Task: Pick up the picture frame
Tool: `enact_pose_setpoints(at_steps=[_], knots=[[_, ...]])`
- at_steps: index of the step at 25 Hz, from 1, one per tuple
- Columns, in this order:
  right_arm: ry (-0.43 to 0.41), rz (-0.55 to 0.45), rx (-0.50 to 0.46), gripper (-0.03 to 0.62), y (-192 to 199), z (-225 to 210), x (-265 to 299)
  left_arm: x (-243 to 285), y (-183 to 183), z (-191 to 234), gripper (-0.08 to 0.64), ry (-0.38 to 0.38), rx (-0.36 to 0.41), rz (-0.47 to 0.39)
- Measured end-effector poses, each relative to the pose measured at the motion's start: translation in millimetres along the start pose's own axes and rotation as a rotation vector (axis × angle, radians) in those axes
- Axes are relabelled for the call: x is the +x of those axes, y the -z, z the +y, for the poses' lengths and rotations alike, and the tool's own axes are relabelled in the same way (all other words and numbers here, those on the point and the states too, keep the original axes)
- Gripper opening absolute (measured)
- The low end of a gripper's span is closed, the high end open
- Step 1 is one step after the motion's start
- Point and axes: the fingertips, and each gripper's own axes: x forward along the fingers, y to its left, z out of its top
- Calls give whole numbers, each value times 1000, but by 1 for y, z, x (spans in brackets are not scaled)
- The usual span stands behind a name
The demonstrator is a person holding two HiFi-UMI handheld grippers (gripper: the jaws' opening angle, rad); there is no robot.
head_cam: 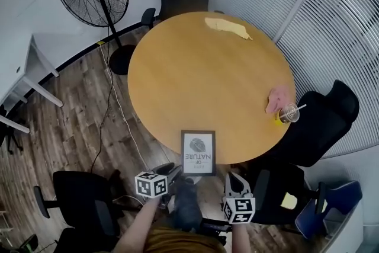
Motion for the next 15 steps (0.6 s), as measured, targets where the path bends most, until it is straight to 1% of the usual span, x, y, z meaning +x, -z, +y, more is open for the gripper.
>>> enact_pose_setpoints(at_steps=[3,6,10,15], knots=[[-2,39,0,12,13,-5,7,10,7,5,176,-5,-13,37],[-10,64,-2,12,18,-8,14,17,9,8,184,-3,-31,61],[-14,81,0,12,20,-12,24,29,10,10,200,36,-106,71],[-20,104,1,12,22,-20,35,44,22,9,228,73,-146,136]])
